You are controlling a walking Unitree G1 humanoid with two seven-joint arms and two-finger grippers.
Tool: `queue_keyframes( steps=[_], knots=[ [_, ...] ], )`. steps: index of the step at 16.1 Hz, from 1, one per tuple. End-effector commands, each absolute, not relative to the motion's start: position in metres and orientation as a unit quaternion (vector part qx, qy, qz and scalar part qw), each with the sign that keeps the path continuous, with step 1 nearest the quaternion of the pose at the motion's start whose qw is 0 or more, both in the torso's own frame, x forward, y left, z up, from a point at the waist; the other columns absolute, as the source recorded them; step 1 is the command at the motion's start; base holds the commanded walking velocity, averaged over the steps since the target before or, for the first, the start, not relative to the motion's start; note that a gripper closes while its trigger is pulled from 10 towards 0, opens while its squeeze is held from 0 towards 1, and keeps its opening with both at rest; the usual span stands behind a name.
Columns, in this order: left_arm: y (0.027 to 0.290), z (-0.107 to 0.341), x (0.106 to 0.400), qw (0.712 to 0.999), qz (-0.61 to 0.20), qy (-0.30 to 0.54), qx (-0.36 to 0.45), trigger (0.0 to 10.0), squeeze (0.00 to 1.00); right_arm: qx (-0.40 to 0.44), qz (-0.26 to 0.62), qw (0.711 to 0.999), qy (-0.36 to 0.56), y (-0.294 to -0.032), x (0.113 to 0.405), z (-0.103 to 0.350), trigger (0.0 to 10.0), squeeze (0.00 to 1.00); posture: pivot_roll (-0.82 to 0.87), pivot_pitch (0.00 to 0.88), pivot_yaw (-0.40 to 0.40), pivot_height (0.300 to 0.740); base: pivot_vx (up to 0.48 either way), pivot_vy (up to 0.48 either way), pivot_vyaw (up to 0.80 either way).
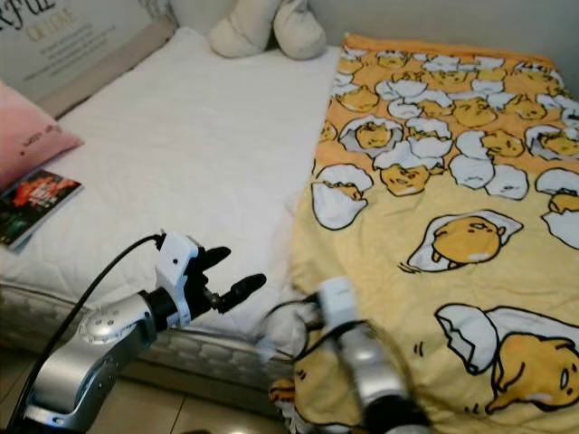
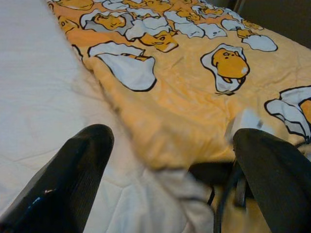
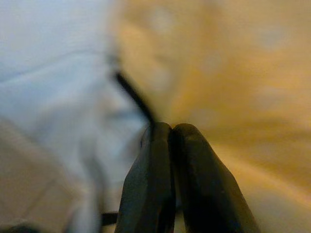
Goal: Clean up the room
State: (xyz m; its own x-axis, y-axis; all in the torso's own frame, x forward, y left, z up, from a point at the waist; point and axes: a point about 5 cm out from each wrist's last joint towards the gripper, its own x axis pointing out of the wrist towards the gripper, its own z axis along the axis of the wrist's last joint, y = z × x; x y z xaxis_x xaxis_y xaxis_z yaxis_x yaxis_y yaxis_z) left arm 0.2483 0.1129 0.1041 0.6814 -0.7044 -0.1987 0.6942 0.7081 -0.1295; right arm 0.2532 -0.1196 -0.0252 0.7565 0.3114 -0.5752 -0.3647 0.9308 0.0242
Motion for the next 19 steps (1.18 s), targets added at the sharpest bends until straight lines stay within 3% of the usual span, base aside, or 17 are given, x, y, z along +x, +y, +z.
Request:
queue_keyframes(
  steps=[1,5,7,9,10,11,15,19],
  knots=[
    [0.115,0.106,0.249,0.916,-0.381,0.121,-0.015,10.0,0.0,-0.005,0.256,0.921,0.294,-0.097,0.248,-0.022,10.0,0.0,0.04,0.0,0.011,0.74,0.0,0.0,0.0],
    [0.114,0.104,0.247,0.912,-0.39,0.127,-0.014,10.0,0.0,0.059,0.35,0.889,0.291,-0.079,0.232,-0.013,10.0,0.0,0.03,0.0,0.011,0.74,0.0,0.0,0.0],
    [0.114,0.103,0.246,0.909,-0.396,0.131,-0.014,10.0,0.0,0.074,0.356,0.887,0.286,-0.087,0.228,-0.009,10.0,0.0,0.02,0.0,0.014,0.74,0.0,0.0,0.0],
    [0.115,0.103,0.248,0.91,-0.394,0.131,-0.013,10.0,0.0,0.055,0.284,0.931,0.221,-0.105,0.243,0.007,10.0,0.0,0.02,0.0,0.016,0.74,0.0,0.0,0.0],
    [0.115,0.103,0.249,0.911,-0.391,0.127,-0.012,10.0,0.0,0.014,0.203,0.969,0.142,-0.122,0.262,0.028,10.0,0.0,0.02,0.0,0.016,0.74,0.0,0.0,0.0],
    [0.114,0.103,0.25,0.913,-0.389,0.124,-0.012,10.0,0.0,0.007,0.165,0.98,0.11,-0.13,0.269,0.04,10.0,0.0,0.01,0.0,0.018,0.74,0.0,0.0,0.0],
    [0.113,0.097,0.246,0.928,-0.359,0.096,0.005,10.0,0.0,-0.01,0.057,0.995,0.083,-0.152,0.283,0.049,10.0,0.0,0.0,0.0,0.021,0.74,0.0,0.0,0.0],
    [0.125,0.086,0.238,0.919,-0.375,0.117,0.026,10.0,0.0,-0.053,-0.008,0.992,0.118,-0.167,0.29,0.031,10.0,0.0,0.02,0.0,0.022,0.74,0.0,0.0,0.0]
  ],
)
